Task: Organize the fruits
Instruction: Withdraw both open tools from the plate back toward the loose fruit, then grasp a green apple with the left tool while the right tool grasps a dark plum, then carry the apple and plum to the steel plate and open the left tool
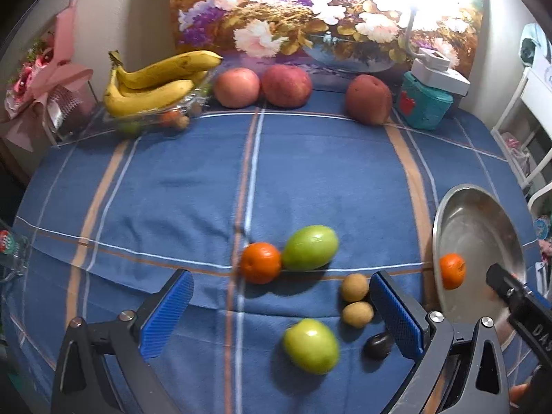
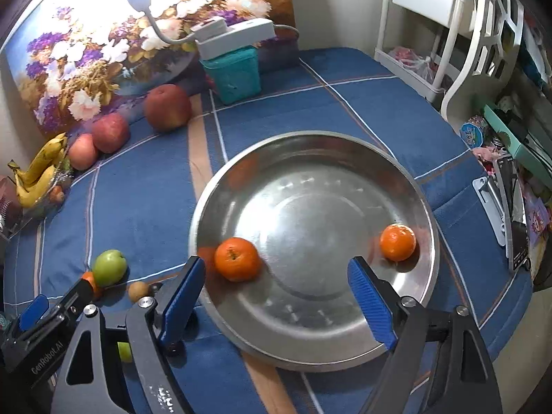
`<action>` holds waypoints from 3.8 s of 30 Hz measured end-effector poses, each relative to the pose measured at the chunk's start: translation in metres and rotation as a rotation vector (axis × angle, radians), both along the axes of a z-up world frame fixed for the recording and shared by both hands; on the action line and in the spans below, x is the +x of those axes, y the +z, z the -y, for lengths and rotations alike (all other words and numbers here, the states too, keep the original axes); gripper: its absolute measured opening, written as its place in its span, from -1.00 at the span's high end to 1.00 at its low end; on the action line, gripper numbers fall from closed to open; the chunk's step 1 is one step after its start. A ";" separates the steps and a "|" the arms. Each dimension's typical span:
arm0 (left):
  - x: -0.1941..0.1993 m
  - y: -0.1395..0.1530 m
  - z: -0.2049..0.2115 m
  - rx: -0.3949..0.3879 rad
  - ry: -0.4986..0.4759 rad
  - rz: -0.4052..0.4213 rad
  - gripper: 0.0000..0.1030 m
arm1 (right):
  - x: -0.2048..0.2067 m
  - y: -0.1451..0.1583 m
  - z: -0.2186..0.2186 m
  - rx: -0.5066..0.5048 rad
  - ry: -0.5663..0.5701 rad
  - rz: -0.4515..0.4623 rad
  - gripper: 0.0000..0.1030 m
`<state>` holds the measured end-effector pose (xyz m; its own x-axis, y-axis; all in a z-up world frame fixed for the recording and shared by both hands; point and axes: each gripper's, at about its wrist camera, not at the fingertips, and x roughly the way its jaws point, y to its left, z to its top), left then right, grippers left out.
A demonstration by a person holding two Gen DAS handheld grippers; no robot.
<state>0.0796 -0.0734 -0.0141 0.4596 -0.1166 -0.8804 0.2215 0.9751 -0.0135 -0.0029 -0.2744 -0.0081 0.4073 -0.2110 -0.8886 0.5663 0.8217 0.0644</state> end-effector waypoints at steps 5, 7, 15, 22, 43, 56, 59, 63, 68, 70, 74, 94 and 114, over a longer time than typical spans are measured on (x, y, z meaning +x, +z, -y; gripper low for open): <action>-0.003 0.003 -0.019 0.013 0.028 -0.002 -1.00 | 0.000 0.004 -0.014 0.040 0.015 0.050 -0.66; -0.002 0.003 -0.026 0.004 0.043 -0.015 -1.00 | 0.003 0.006 -0.023 0.023 0.031 0.051 -0.67; 0.006 0.001 -0.055 -0.014 0.122 -0.050 -1.00 | 0.014 0.003 -0.059 0.120 0.153 0.077 -0.98; 0.015 0.010 -0.077 -0.066 0.163 -0.028 -1.00 | 0.027 -0.003 -0.093 0.156 0.271 0.060 -0.98; 0.018 -0.004 -0.073 -0.245 0.156 -0.184 -0.97 | 0.025 -0.009 -0.088 0.194 0.278 0.009 -0.26; 0.008 -0.050 -0.036 -0.324 0.080 -0.414 -0.56 | 0.021 -0.046 -0.090 0.262 0.267 -0.155 0.04; 0.009 -0.058 -0.033 -0.329 0.082 -0.451 -0.35 | 0.021 -0.052 -0.090 0.272 0.269 -0.173 0.07; 0.007 -0.066 -0.034 -0.373 0.104 -0.488 -0.32 | 0.023 -0.056 -0.092 0.259 0.274 -0.193 0.07; 0.005 -0.065 -0.029 -0.382 0.088 -0.486 0.09 | 0.024 -0.061 -0.092 0.250 0.274 -0.213 0.07; 0.003 -0.065 -0.027 -0.399 0.088 -0.496 0.14 | 0.024 -0.060 -0.091 0.246 0.276 -0.213 0.08; 0.002 -0.064 -0.026 -0.401 0.089 -0.494 0.14 | 0.027 -0.060 -0.091 0.241 0.275 -0.210 0.08; 0.020 -0.039 -0.069 -0.256 0.193 -0.313 0.14 | 0.031 -0.063 -0.096 0.217 0.306 -0.216 0.39; 0.018 -0.024 -0.075 -0.282 0.214 -0.271 0.14 | 0.032 -0.030 -0.102 0.272 0.345 -0.089 0.48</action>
<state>0.0975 0.0020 -0.0380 0.2565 -0.2971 -0.9197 -0.0331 0.9483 -0.3156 0.0291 -0.1724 -0.0384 0.3327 0.1696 -0.9276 0.2754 0.9233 0.2676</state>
